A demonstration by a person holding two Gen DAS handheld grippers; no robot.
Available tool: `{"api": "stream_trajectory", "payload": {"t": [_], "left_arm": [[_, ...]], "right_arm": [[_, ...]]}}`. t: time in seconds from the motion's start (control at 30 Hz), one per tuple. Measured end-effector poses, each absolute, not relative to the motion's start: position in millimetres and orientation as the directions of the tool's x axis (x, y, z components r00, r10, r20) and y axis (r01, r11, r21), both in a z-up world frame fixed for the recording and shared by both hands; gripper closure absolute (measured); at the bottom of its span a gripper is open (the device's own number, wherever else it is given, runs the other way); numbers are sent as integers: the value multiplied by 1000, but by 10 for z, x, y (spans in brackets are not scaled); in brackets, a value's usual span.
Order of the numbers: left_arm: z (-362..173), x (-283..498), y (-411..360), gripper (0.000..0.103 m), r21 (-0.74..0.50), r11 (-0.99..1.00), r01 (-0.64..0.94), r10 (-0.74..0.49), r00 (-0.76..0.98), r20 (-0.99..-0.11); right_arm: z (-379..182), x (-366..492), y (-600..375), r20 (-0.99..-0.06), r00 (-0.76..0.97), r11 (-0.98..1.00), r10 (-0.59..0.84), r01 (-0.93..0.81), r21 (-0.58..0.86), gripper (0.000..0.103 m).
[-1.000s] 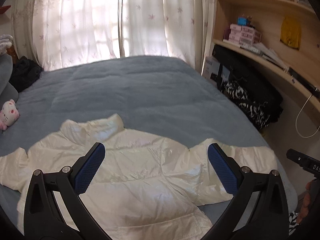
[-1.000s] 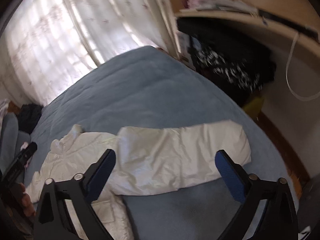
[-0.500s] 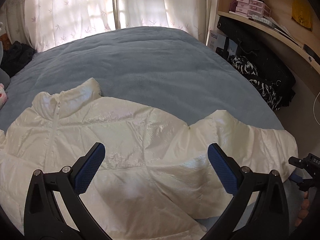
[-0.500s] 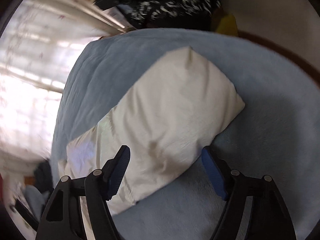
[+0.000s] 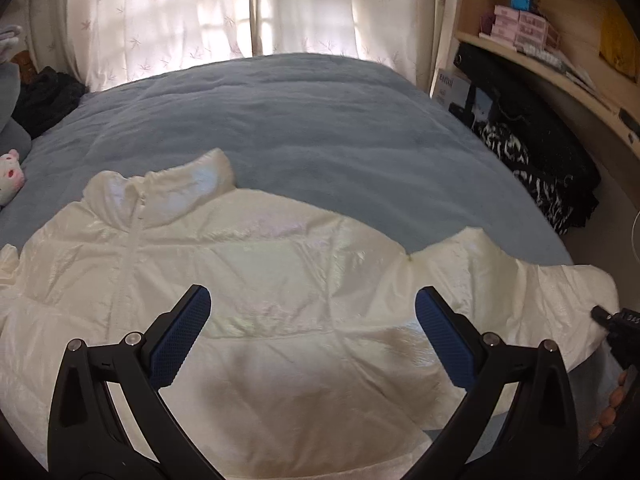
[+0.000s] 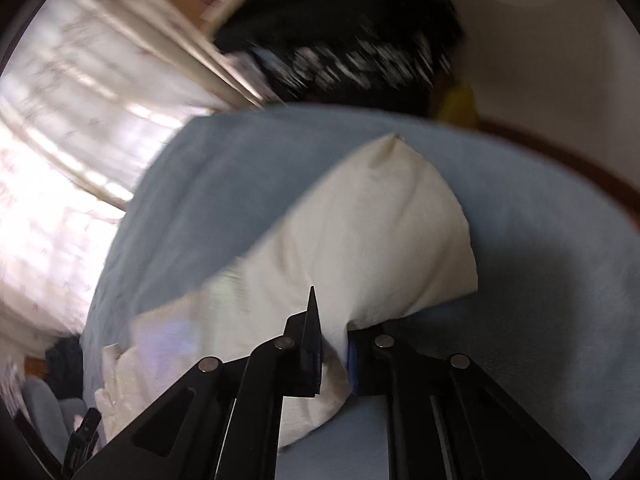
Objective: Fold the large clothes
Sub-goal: 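Fold the held sleeve across the jacket body with the right tool, then open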
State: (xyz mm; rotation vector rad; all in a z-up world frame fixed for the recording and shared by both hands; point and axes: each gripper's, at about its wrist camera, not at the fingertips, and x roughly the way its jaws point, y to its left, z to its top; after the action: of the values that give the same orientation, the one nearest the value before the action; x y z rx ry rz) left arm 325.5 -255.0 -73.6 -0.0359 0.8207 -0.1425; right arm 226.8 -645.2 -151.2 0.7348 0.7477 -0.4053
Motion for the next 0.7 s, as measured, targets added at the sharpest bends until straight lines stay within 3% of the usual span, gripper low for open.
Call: {"api": "stream_trajectory", "payload": {"t": [0.23,0.33,0.5,0.7], "left_arm": [[-177,3030,-1811,1,-165,982,91,-179,725,-665],[15,2900,-1348,2,-207,978,37,-164,750,-640],[166,2721,-487,2,-250,964,-85,-96,769,-632],[-73,2573,431,4,-204,958,-201,4,723,-691]], "right_arm": [[-166,2409,-5111,-531,846,876,37,228,424,94],[158,2506,-4365,-495,859,924,127,79,375,94],[90,2726,-3185,-543,806,956,234,-90,279,94],[-700,2898,-2034,-684,670,957,289,-204,205,94]]}}
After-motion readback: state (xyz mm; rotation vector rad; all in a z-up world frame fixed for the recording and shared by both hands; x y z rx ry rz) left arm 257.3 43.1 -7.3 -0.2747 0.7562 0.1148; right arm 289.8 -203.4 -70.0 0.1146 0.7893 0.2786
